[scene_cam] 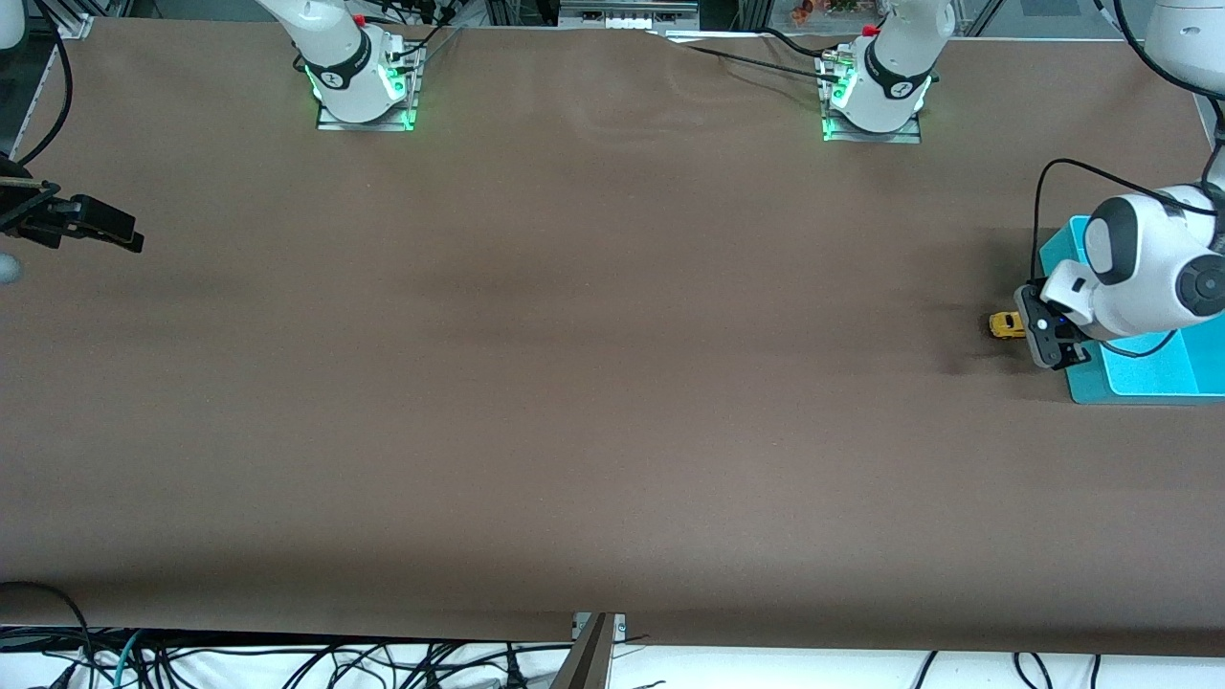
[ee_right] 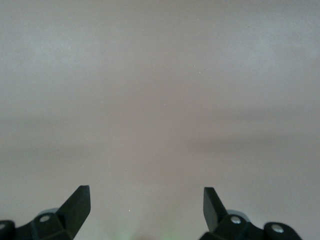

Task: Wind and store yellow beetle car
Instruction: 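Lower the left gripper onto the yellow car beside the tray, then close the left gripper on the car and lift it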

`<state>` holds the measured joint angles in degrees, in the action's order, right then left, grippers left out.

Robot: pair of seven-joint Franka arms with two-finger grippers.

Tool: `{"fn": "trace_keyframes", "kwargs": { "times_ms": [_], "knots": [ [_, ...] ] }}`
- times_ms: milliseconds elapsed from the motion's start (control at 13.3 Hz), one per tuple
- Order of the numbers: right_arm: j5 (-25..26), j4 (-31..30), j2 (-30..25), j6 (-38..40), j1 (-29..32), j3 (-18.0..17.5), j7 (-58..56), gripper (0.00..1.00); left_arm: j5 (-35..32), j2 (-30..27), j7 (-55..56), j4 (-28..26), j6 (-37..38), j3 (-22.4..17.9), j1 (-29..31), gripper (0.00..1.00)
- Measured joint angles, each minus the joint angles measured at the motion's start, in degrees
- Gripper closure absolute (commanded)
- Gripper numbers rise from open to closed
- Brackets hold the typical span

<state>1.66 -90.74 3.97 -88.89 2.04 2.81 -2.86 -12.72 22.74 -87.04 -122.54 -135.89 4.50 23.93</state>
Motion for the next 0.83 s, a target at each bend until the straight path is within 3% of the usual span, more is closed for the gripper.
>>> {"fn": "trace_keyframes", "kwargs": {
  "times_ms": [151,377,452,527,678,753,828],
  "knots": [
    [0.00,0.00,0.02,0.00,-0.02,-0.01,0.03,0.00,0.00,-0.62,-2.42,-4.54,-4.90,0.00,2.17,0.00],
    [0.00,0.00,0.02,0.00,-0.03,-0.01,0.04,0.00,0.00,-1.48,-3.12,-7.03,-7.17,0.07,3.48,0.00],
    [0.00,0.00,0.02,0.00,-0.03,-0.01,0.05,0.00,0.00,-1.69,-3.15,-8.07,-8.97,0.12,3.88,0.10],
    [0.00,0.00,0.02,0.00,-0.03,-0.01,0.06,0.00,0.00,-1.84,-3.16,-9.01,-10.29,0.16,4.34,0.52],
    [0.00,0.00,0.03,0.00,-0.03,-0.01,0.06,0.00,0.00,-2.04,-3.43,-9.91,-11.31,0.51,5.16,0.86],
    [0.00,0.00,0.03,0.00,-0.03,-0.01,0.06,0.00,0.00,-2.05,-3.44,-9.94,-11.37,0.90,5.38,0.96],
    [0.00,0.00,0.03,0.00,-0.03,-0.01,0.06,0.00,0.00,-2.09,-3.44,-9.94,-11.46,1.14,5.42,1.00]
  ]
}}
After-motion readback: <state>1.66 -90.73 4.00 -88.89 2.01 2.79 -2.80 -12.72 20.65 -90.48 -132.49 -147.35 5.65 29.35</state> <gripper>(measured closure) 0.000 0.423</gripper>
